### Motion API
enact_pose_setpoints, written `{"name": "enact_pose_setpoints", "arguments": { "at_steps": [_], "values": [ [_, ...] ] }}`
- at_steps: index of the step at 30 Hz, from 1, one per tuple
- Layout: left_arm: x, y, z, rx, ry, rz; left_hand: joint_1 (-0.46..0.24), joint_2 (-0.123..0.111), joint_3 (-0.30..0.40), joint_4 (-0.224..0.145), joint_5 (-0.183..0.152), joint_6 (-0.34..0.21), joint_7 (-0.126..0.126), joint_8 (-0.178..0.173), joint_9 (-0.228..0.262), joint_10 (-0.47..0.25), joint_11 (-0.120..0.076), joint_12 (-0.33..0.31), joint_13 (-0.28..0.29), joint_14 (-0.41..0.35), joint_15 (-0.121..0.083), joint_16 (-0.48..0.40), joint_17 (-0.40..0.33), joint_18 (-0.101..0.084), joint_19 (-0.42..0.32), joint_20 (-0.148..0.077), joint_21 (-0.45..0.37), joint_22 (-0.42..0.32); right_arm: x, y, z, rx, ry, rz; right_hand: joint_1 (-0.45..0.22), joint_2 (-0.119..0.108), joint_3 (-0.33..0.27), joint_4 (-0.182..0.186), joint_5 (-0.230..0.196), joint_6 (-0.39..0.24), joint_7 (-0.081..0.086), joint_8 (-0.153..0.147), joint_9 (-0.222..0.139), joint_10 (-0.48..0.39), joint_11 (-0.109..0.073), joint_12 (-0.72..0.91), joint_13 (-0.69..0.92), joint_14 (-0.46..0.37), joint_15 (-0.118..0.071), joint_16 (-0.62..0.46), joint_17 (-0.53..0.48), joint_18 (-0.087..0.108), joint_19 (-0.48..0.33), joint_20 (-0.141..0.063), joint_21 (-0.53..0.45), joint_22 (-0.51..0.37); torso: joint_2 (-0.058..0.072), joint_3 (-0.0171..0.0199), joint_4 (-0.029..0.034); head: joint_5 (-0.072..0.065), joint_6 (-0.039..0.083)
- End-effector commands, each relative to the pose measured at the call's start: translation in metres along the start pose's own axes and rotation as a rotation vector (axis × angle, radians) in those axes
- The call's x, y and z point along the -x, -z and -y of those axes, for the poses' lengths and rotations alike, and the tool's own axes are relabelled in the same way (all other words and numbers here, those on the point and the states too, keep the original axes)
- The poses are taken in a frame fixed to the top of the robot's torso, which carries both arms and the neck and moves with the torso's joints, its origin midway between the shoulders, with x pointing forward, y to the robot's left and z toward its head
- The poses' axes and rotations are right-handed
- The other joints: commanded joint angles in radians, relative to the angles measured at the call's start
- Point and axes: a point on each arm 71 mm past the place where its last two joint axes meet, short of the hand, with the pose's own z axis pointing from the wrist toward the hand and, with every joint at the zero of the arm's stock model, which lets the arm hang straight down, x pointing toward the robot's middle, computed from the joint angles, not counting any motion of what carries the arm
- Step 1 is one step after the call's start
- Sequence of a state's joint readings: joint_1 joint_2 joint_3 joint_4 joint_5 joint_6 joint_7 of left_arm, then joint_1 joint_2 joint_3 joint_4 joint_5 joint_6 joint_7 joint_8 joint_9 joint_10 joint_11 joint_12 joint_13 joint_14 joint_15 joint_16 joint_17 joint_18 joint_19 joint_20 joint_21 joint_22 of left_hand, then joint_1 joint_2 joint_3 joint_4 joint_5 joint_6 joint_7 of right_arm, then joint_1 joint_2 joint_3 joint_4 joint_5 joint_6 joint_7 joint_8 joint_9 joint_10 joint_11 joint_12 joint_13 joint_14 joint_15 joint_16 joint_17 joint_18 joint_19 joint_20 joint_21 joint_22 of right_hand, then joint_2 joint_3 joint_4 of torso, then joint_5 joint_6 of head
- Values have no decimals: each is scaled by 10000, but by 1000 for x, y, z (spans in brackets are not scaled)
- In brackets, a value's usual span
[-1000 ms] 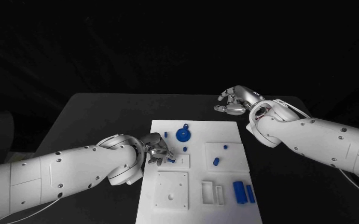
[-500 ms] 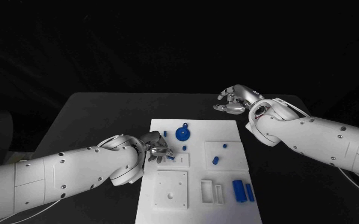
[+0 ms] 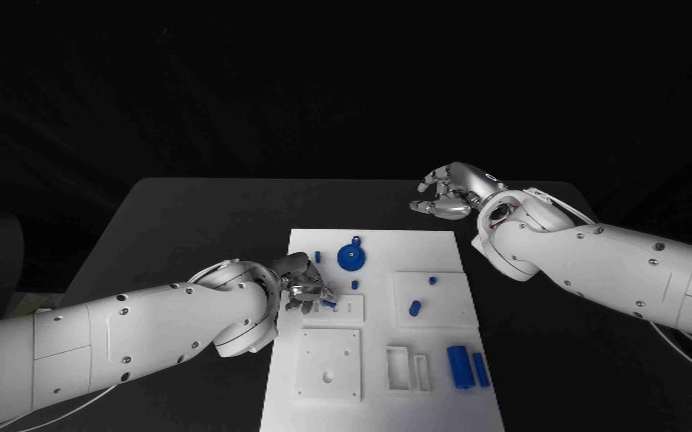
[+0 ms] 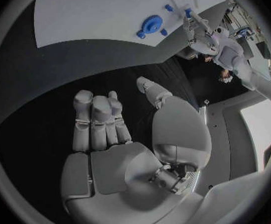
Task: Assemble the parts on the task board
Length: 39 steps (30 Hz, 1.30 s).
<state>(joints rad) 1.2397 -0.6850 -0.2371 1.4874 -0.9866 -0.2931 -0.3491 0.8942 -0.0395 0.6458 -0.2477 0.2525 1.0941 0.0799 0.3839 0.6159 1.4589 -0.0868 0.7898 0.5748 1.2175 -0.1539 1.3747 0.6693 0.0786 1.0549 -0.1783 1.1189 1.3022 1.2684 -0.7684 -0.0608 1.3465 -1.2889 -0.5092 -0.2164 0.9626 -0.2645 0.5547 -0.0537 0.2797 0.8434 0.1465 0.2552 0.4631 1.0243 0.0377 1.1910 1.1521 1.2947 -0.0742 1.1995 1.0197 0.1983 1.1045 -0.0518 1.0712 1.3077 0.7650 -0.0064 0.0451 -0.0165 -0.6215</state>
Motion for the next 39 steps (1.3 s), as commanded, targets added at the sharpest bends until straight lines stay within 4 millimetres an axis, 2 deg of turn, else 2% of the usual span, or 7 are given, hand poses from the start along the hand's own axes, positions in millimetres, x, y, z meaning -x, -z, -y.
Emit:
{"name": "enact_pose_setpoints", "arguments": {
  "at_steps": [1,32,39],
  "values": [
    [-2,-1,2,-47,-216,-73,67,7,50,2,-25,1018,-765,33,146,-212,-202,49,15,523,-588,63,-12,188,88,-989,44,8,-1,0,-1,63,56,-85,56,5,-53,3,52,-3,81,70,4,-9,28,1,-12,61,35,-60,13,635,43,-11,-61,71,0,-5,12,-8,-11],
    [-9,-5,2,5,-498,-249,46,-12,34,15,-284,1076,-792,9,227,-252,-230,221,70,527,-617,182,-59,225,126,-988,97,44,-2,0,-3,85,47,-149,38,17,-88,56,75,44,69,96,12,-6,17,11,-26,64,25,-67,21,635,51,-8,-73,79,-2,1,6,-11,-33],
    [-8,-5,3,-16,-574,-164,52,10,40,20,-310,1079,-795,2,237,-259,-234,241,75,529,-621,199,-67,231,131,-989,104,49,-2,0,-3,82,47,-162,35,18,-93,65,79,49,67,99,13,-6,15,12,-28,65,23,-69,23,635,52,-8,-75,81,-2,3,3,-18,1]
  ]
}}
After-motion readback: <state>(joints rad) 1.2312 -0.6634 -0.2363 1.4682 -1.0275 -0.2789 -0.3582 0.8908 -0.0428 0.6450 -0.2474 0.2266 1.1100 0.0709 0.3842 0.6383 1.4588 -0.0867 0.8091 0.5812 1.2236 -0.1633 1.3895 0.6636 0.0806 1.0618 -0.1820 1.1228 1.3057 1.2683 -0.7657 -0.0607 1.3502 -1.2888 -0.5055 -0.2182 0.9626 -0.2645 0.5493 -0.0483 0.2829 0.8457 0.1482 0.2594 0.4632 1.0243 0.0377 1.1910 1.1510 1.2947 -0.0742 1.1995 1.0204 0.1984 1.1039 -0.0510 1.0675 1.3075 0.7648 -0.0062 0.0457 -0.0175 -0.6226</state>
